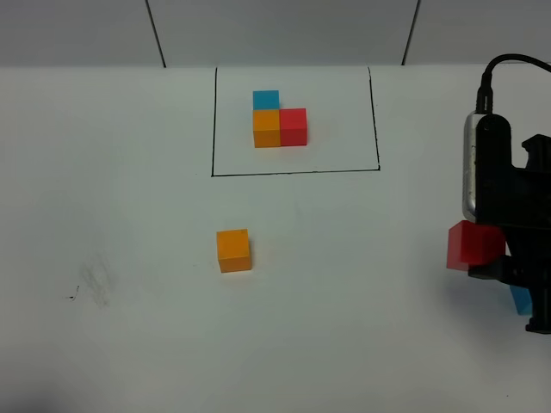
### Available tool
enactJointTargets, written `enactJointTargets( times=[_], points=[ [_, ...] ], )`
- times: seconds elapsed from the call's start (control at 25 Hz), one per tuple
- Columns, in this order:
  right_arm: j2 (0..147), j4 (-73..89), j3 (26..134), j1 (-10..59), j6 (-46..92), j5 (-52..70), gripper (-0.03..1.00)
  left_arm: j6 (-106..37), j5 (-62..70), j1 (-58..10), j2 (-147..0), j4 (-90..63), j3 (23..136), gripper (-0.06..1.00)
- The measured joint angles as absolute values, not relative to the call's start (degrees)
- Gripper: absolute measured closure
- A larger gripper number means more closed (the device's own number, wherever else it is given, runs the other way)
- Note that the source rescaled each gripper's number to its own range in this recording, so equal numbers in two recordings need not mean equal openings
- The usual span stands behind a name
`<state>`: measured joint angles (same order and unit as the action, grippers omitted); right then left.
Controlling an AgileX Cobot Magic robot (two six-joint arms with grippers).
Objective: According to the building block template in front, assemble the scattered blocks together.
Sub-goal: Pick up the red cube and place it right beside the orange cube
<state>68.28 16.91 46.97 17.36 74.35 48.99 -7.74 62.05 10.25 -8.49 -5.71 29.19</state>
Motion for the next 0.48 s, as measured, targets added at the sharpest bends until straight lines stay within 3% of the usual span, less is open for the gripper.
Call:
enactJointTargets(
  times=[0.48],
  points=[
    [72.7, 18.2, 58.0, 17.5, 74.0, 54.8, 0.5, -7.7, 62.0, 10.3, -8.5, -5.7, 29.2, 0.94]
  ],
)
